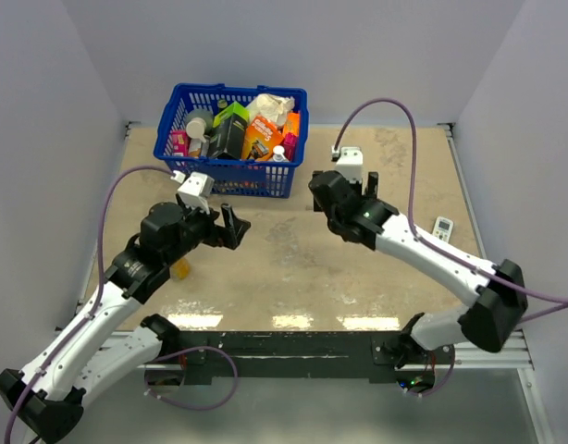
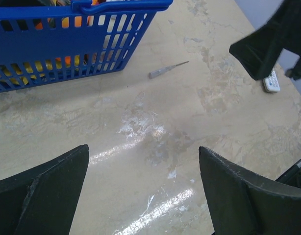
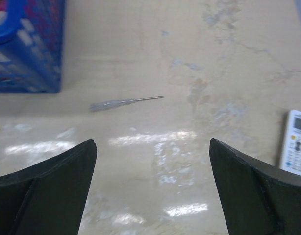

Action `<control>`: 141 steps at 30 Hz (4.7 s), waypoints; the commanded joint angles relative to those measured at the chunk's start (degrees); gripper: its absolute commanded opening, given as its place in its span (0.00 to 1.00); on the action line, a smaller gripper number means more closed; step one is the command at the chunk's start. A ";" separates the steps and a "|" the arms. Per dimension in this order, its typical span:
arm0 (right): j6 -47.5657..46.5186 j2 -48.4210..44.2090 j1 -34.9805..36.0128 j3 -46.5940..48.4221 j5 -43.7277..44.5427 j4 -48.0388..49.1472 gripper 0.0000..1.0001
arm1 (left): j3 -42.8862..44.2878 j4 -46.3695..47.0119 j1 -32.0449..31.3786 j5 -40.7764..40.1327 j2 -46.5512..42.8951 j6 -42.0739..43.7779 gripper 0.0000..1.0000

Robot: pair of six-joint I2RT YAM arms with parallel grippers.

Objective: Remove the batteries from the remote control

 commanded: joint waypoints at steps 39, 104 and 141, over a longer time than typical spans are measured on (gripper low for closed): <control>-9.40 21.39 -58.95 -3.28 -24.54 4.12 0.98 | -7.78 7.22 0.33 0.48 -5.91 2.80 0.97; -2.64 12.88 -45.86 -15.67 -75.15 16.94 0.47 | -7.17 4.67 0.24 -3.39 -11.97 4.12 0.96; 1.67 -1.54 -15.10 -26.22 -96.35 55.89 0.36 | 2.50 17.51 0.24 25.79 17.54 -21.99 0.80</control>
